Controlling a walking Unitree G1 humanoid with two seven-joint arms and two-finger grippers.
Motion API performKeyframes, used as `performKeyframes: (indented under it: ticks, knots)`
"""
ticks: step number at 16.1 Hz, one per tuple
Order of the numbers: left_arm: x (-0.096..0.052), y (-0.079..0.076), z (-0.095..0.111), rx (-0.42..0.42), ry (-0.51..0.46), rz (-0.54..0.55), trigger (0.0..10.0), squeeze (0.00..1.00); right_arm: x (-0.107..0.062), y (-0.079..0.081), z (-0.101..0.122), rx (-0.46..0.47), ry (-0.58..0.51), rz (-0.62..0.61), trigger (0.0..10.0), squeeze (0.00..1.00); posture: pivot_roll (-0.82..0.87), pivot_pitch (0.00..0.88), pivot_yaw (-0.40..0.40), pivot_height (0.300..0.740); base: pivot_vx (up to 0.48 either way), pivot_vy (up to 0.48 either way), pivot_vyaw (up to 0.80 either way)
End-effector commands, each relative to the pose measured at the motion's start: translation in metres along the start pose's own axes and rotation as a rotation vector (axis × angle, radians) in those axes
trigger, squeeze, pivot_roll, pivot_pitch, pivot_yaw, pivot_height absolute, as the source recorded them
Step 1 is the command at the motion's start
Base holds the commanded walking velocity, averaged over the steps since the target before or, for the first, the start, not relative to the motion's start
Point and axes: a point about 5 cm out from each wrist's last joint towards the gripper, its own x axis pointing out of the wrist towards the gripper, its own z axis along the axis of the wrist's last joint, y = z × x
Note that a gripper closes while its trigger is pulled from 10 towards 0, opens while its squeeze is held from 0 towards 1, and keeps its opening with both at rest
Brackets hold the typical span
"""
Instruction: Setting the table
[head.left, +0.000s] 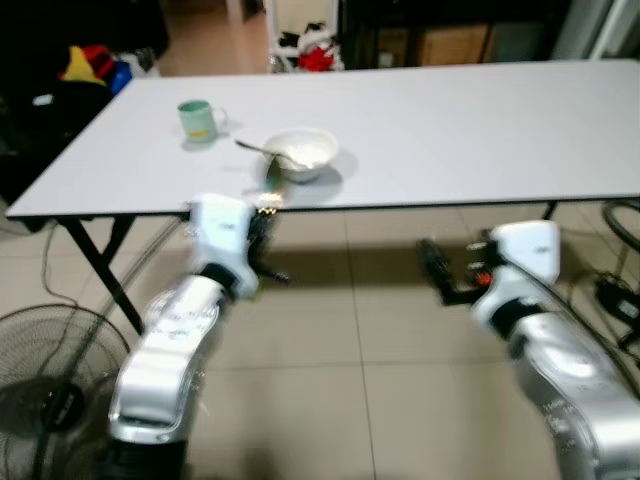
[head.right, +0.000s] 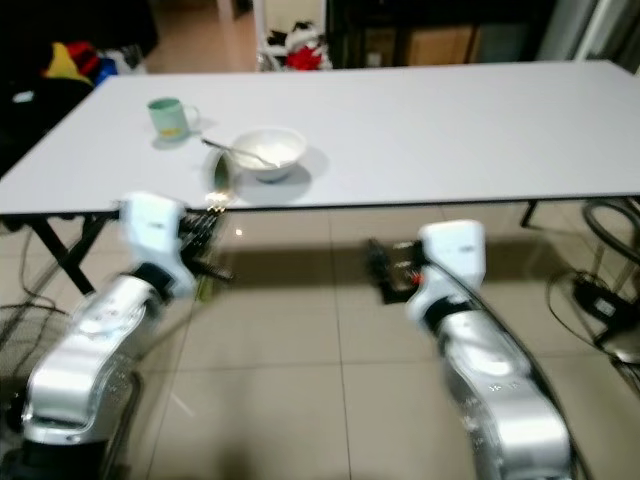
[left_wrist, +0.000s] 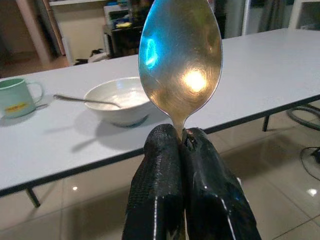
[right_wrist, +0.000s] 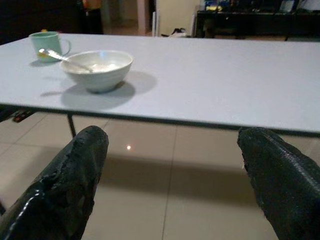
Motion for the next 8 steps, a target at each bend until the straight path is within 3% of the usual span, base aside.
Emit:
performKeyframes:
  ticks: [1,8]
  knots:
    - [-0.003,0.012,0.003,0.021,-0.005,0.047,10.0,0.00,0.002,0.008,0.004,0.008,-0.022,0.033,10.0,0.00,0.04,0.000,0.054,0.740,0.390,0.000,0.00]
    - [-0.024,0.027,-0.011,0.032,0.061,0.082,10.0,0.00,0.005,0.007,0.008,-0.030,-0.081,0.028,10.0,0.00,0.05,0.000,0.046,0.740,0.391,0.000,0.00]
